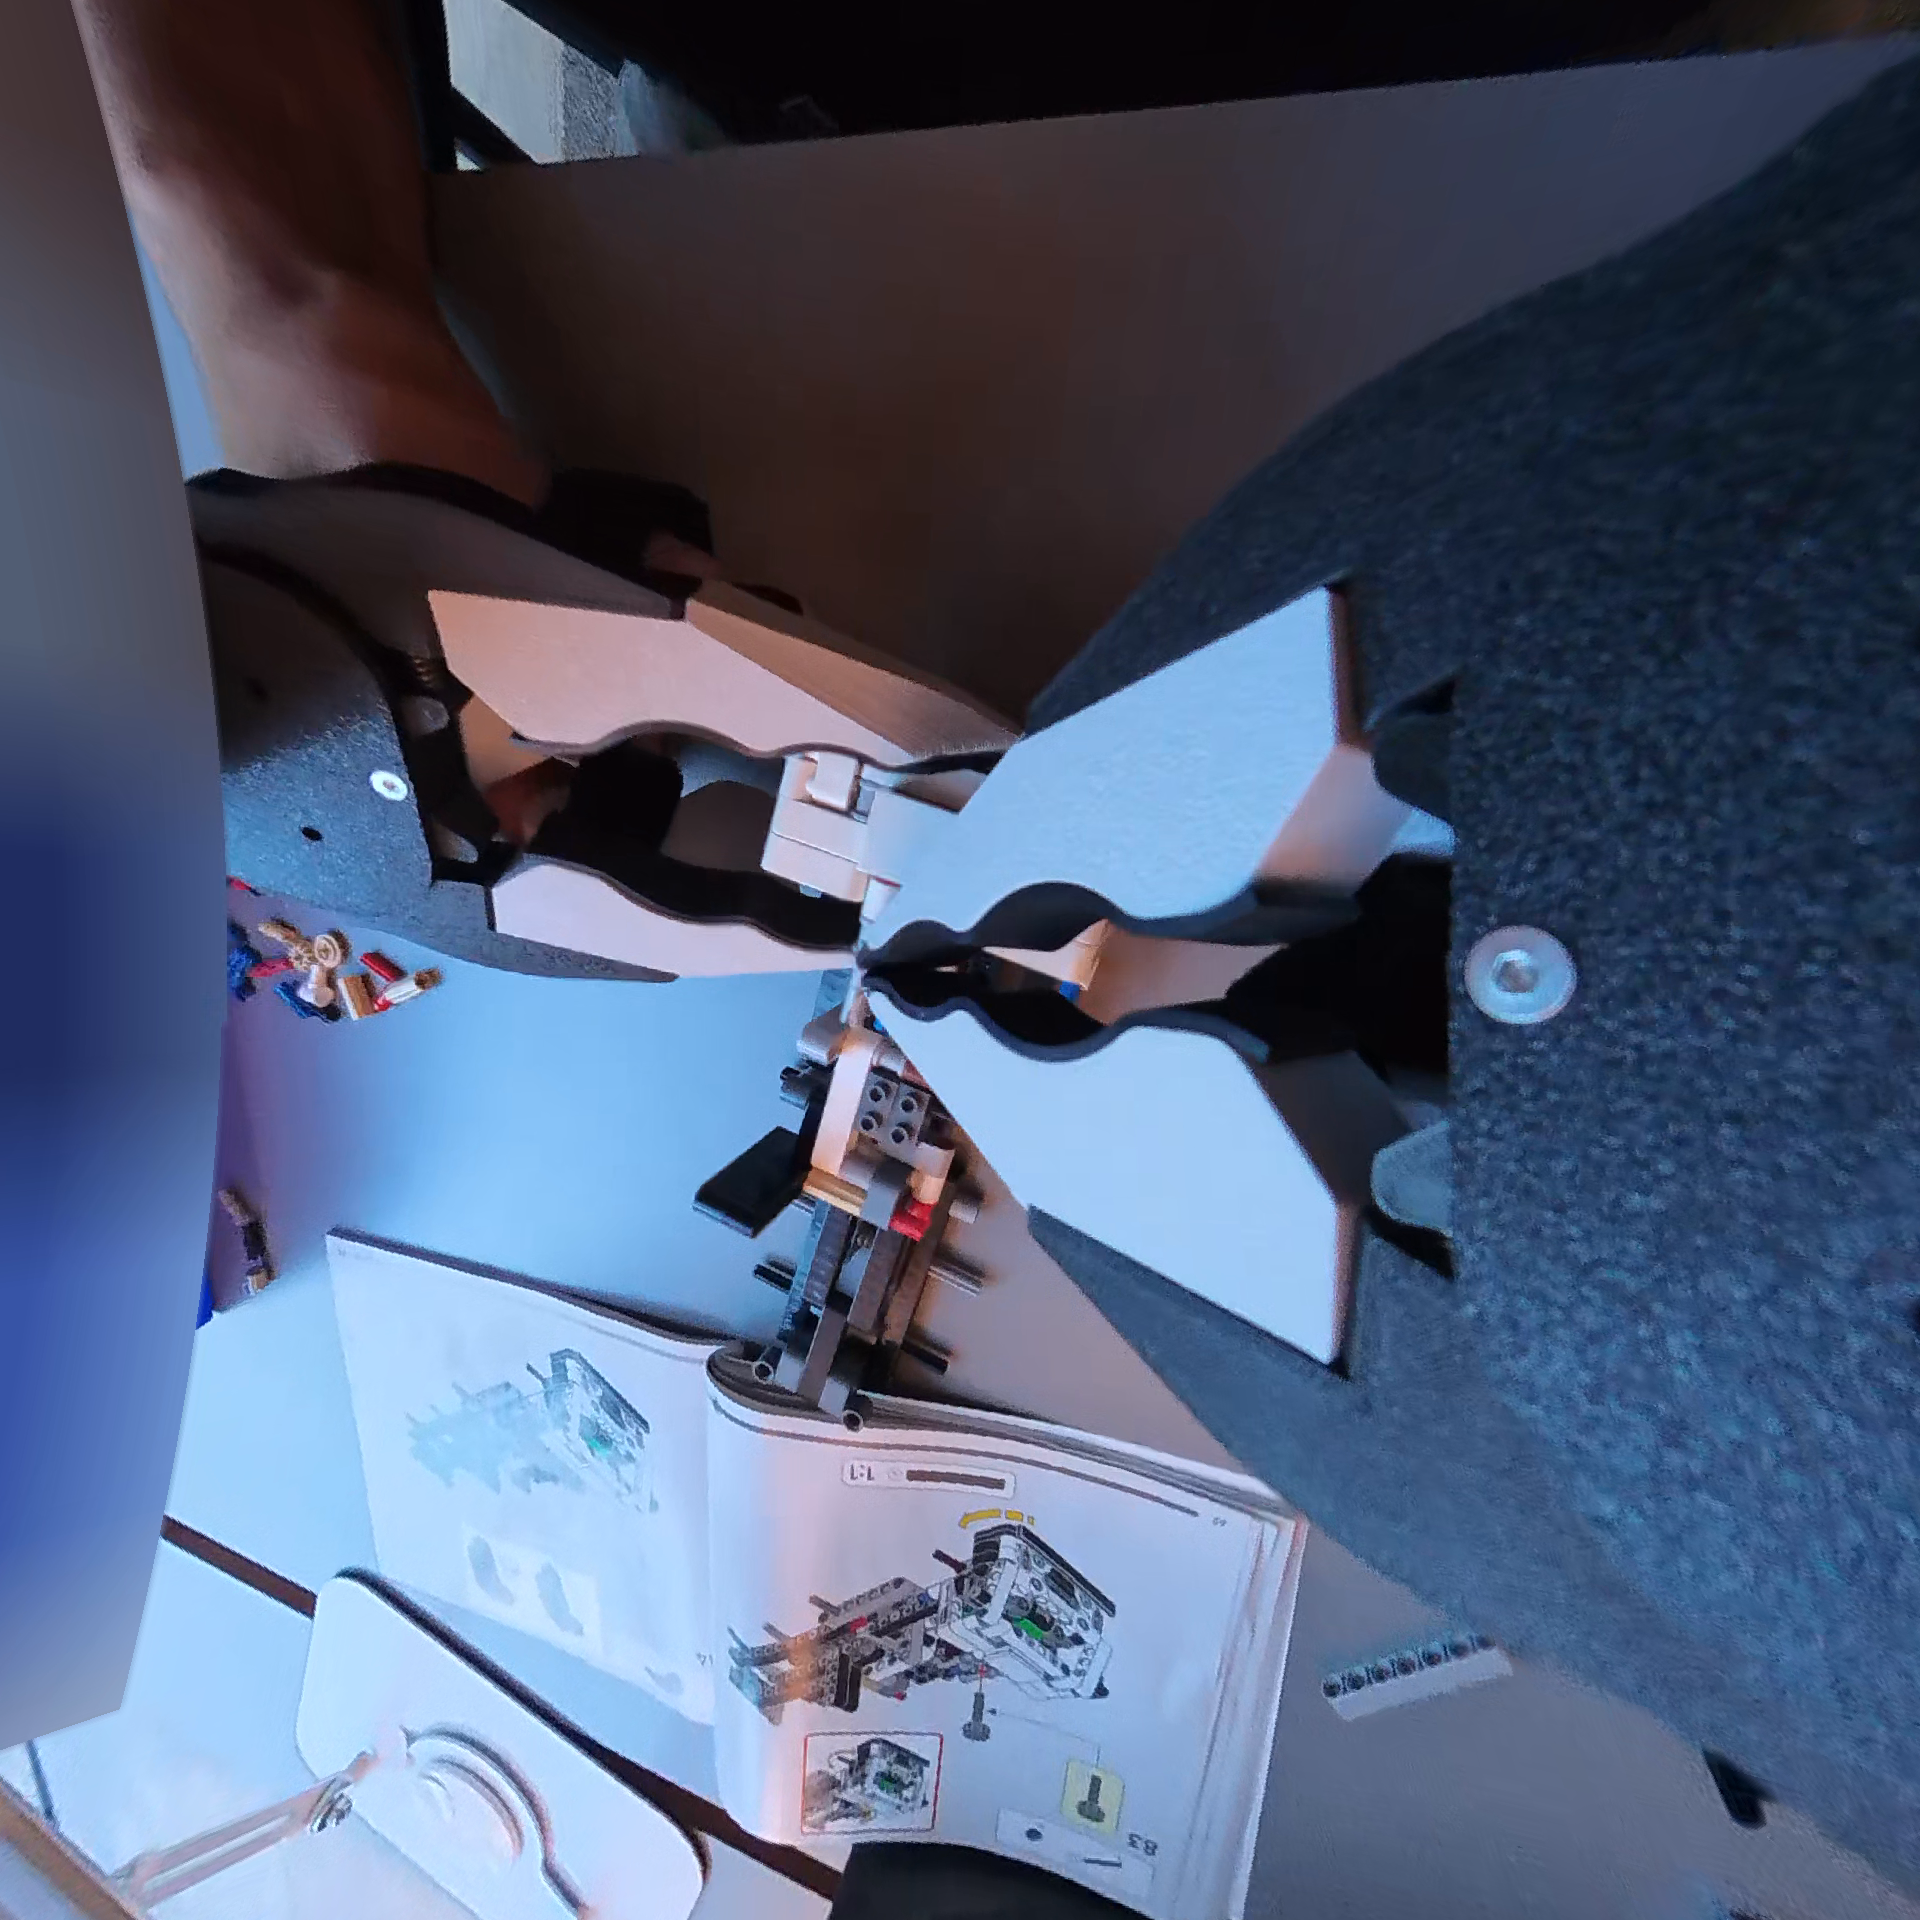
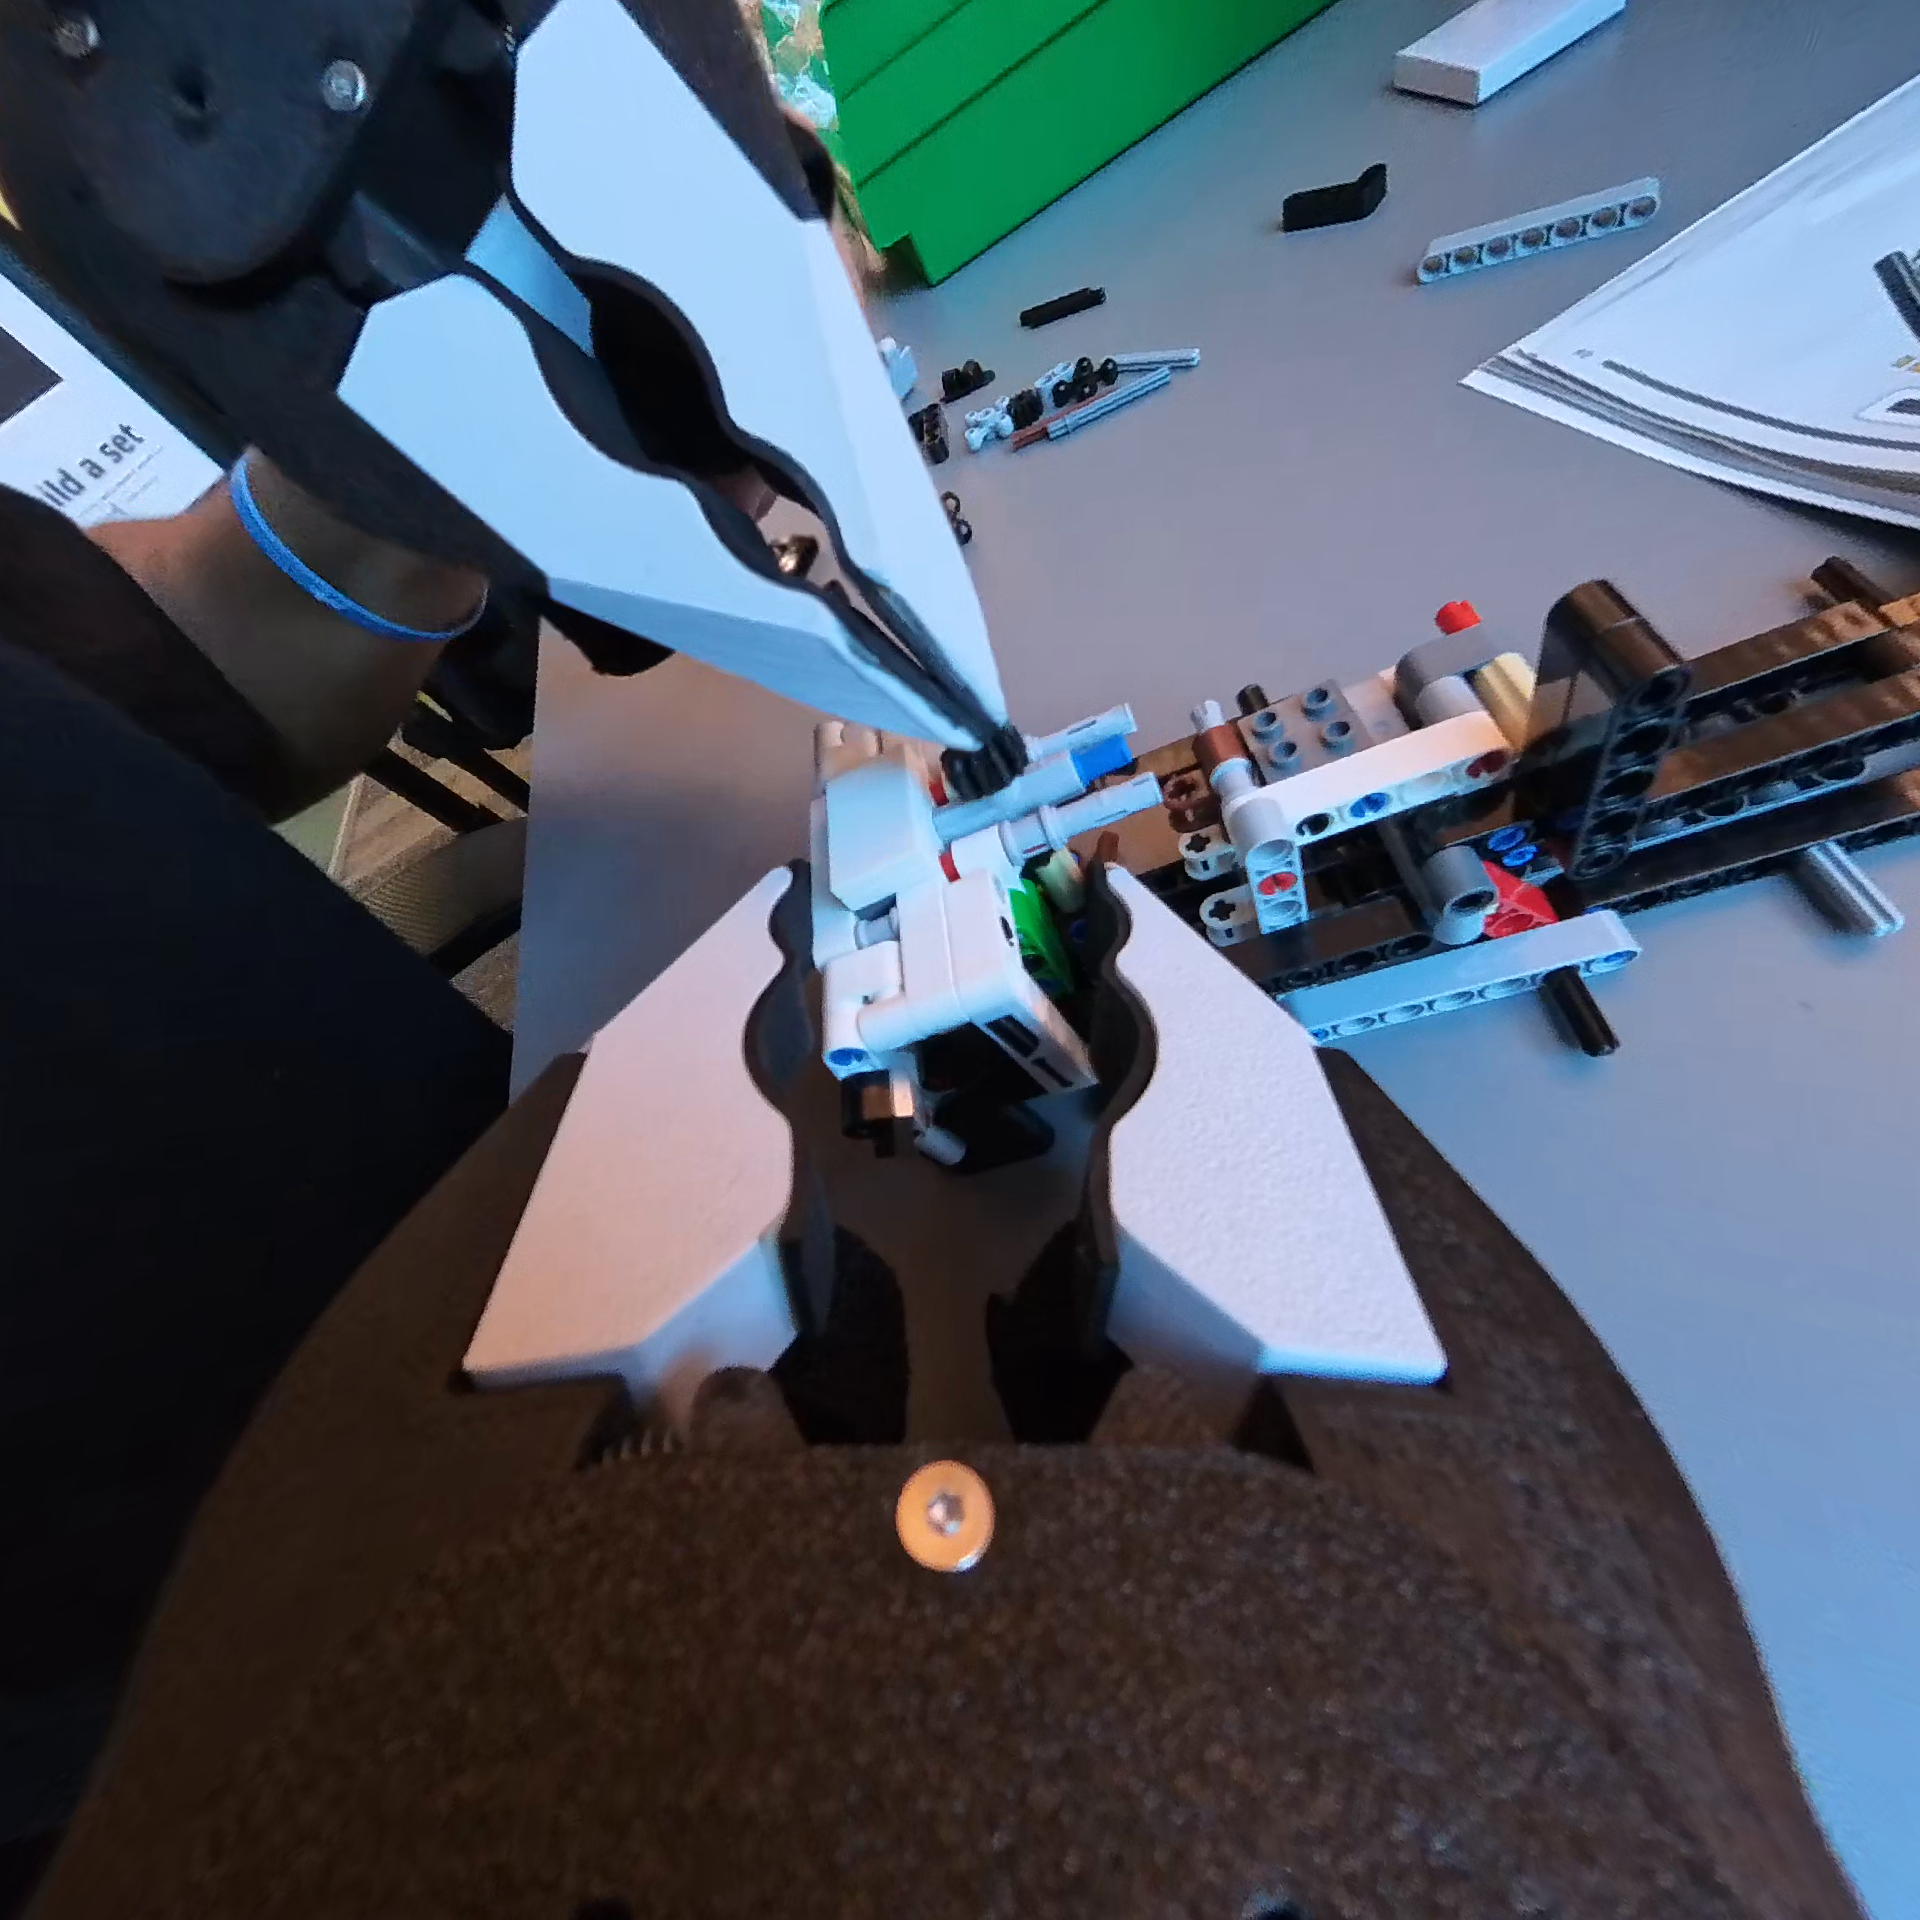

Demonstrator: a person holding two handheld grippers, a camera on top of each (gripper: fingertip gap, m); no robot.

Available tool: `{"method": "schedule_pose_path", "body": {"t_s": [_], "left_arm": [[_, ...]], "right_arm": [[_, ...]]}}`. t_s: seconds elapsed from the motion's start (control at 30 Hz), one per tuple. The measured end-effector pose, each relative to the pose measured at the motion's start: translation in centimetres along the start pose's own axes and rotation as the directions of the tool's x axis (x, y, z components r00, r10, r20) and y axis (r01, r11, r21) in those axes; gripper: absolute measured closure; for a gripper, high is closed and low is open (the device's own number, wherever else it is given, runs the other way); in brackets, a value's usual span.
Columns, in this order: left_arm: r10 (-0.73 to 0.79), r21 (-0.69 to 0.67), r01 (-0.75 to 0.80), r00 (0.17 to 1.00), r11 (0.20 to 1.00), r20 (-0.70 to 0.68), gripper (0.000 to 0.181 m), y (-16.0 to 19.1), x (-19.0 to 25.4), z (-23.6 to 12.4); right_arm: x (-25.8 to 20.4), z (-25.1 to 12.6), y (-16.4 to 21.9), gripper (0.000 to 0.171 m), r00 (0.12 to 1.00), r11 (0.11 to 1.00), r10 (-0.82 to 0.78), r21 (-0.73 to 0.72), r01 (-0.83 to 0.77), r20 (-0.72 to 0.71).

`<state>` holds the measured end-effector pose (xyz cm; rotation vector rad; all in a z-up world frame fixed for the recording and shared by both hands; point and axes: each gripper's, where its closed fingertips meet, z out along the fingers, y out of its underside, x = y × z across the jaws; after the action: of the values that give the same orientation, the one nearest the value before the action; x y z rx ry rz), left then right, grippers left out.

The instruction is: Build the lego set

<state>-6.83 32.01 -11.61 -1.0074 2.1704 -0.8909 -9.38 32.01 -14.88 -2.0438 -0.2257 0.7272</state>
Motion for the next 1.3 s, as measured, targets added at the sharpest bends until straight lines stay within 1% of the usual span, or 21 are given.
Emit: {"method": "schedule_pose_path", "body": {"t_s": [0.1, 0.3, 0.37, 0.43, 0.53, 0.6, 0.63, 0.73, 0.83, 0.87, 0.93, 1.03, 1.13, 1.3], "left_arm": [[-0.035, 0.006, 0.035, 0.999, 0.999, 0.003, 0.181, 0.0, -0.1, 0.1], [-0.153, -0.008, 0.155, 0.982, 0.988, 0.108, 0.181, -0.1, -0.1, 0.1], [-0.188, -0.003, 0.19, 0.975, 0.982, 0.117, 0.181, 0.0, 0.0, 0.0], [-0.203, 0.006, 0.203, 0.976, 0.979, 0.076, 0.181, 0.0, 0.2, -0.2], [-0.189, -0.001, 0.189, 0.981, 0.982, -0.039, 0.18, 0.0, 0.3, -0.3], [-0.163, -0.033, 0.16, 0.978, 0.987, -0.128, 0.172, 0.0, 0.1, -0.3], [-0.147, -0.062, 0.138, 0.972, 0.989, -0.184, 0.163, 0.0, 0.2, -0.2], [-0.049, -0.14, 0.002, 0.941, 0.99, -0.336, 0.163, 0.1, 0.7, -0.1], [0.11, -0.155, -0.193, 0.897, 0.969, -0.427, 0.169, 0.1, 0.8, -0.2], [0.149, -0.155, -0.244, 0.876, 0.957, -0.459, 0.174, 0.1, 0.8, -0.4], [0.2, -0.147, -0.318, 0.83, 0.937, -0.52, 0.175, 0.5, 0.9, -0.7], [0.244, -0.12, -0.372, 0.787, 0.921, -0.567, 0.176, 0.5, 0.9, -0.8], [0.281, -0.105, -0.411, 0.768, 0.906, -0.575, 0.179, 0.7, 0.7, -0.7], [0.266, -0.126, -0.406, 0.772, 0.905, -0.578, 0.179, 0.7, 0.7, -0.7]], "right_arm": [[0.0, 0.0, 0.0, 0.12, 1.0, 1.0, 0.006, 0.001, -0.006, 0.004], [0.0, -0.1, 0.0, 0.12, 1.0, 1.0, 0.005, 0.001, -0.005, 0.003], [0.0, -0.1, 0.0, 0.12, 1.0, 1.0, 0.002, -0.002, -0.002, 0.004], [-0.2, 0.0, 0.1, 0.119, 1.0, 1.0, -0.004, -0.008, 0.004, 0.014], [-0.3, 0.0, 0.1, 0.119, 1.0, 1.0, -0.003, -0.008, 0.003, 0.017], [-0.3, 0.0, 0.1, 0.119, 1.0, 1.0, -0.002, -0.008, 0.002, 0.017], [-0.3, 0.0, 0.1, 0.119, 1.0, 1.0, -0.002, -0.008, 0.002, 0.017], [-0.2, 0.0, 0.1, 0.119, 1.0, 1.0, 0.001, -0.007, -0.001, 0.018], [-0.2, 0.0, 0.1, 0.119, 1.0, 1.0, 0.004, -0.007, -0.004, 0.019], [-0.2, -0.1, 0.1, 0.119, 1.0, 1.0, 0.004, -0.006, -0.004, 0.019], [-0.2, -0.1, 0.1, 0.119, 1.0, 1.0, 0.005, -0.006, -0.005, 0.019], [-0.2, -0.1, 0.1, 0.119, 1.0, 1.0, 0.005, -0.006, -0.005, 0.019], [-0.2, 0.0, 0.1, 0.119, 1.0, 1.0, 0.006, -0.006, -0.006, 0.019], [-0.2, 0.0, 0.1, 0.119, 1.0, 1.0, 0.008, -0.005, -0.008, 0.019]]}}
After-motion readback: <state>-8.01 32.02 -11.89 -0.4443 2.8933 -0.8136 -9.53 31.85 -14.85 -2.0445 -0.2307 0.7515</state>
